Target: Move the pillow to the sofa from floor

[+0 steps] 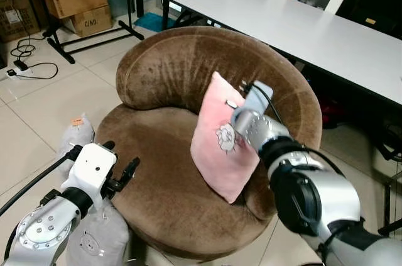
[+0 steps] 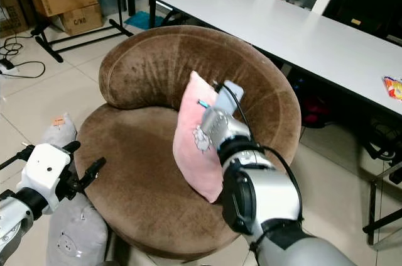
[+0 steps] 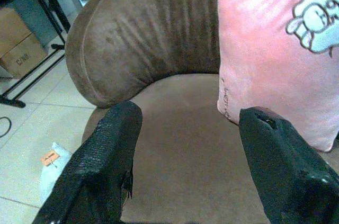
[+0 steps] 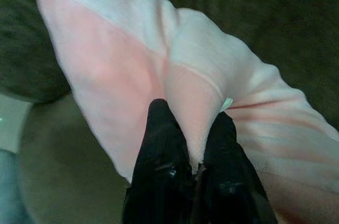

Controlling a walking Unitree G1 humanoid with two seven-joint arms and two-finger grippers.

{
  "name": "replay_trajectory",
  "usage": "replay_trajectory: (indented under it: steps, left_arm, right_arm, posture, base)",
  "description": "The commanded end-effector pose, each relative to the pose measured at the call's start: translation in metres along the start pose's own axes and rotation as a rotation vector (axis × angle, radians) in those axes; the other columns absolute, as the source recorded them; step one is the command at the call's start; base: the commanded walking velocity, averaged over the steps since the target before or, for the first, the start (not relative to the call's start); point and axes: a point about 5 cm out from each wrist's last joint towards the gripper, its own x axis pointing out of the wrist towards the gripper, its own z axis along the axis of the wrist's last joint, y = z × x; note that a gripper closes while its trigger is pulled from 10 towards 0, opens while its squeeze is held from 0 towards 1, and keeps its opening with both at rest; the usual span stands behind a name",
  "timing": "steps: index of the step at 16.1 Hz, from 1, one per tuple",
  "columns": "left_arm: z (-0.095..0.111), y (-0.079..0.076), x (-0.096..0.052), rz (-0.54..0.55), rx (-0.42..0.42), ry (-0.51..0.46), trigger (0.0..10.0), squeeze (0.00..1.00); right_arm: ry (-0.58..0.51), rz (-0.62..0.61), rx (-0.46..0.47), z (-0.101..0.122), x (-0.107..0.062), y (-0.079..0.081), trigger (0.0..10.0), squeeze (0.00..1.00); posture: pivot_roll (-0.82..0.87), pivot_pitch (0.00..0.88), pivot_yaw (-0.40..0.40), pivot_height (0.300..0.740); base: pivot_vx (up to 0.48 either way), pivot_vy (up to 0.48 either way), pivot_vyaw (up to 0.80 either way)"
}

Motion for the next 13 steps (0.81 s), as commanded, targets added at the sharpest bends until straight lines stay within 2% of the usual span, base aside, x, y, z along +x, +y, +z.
replay_trajectory:
  steps: [1, 4, 8, 11, 13]
  left_arm:
    - [0.004, -0.003, -0.001, 0.0, 0.003, -0.011, 10.0, 0.0]
    - [0.004, -0.003, -0.002, -0.003, 0.008, -0.009, 10.0, 0.0]
    - [0.004, -0.004, -0.001, -0.028, 0.017, -0.007, 10.0, 0.0]
    - [0.004, -0.004, -0.001, -0.032, 0.02, -0.006, 10.0, 0.0]
    - [0.004, -0.006, -0.002, -0.037, 0.019, -0.003, 10.0, 0.0]
  right_arm:
    - [-0.039, 0.043, 0.009, 0.015, -0.004, 0.009, 10.0, 0.0]
    - [-0.038, 0.118, -0.055, 0.024, -0.009, 0.021, 10.0, 0.0]
    - [-0.03, 0.103, 0.003, 0.034, -0.011, 0.021, 10.0, 0.0]
    - [-0.019, 0.067, 0.009, 0.024, -0.009, 0.02, 10.0, 0.0]
    - [-0.001, 0.002, 0.053, 0.011, -0.005, 0.014, 10.0, 0.0]
  posture:
    - [0.08, 0.0, -0.172, 0.74]
    - [0.08, 0.0, -0.168, 0.74]
    - [0.07, 0.0, -0.156, 0.74]
    - [0.08, 0.0, -0.156, 0.74]
    - [0.08, 0.0, -0.16, 0.74]
  base:
    - [0.0, 0.0, 0.0]
    - [0.0, 0.0, 0.0]
    - [0.0, 0.0, 0.0]
    - [0.0, 0.0, 0.0]
    - [0.0, 0.0, 0.0]
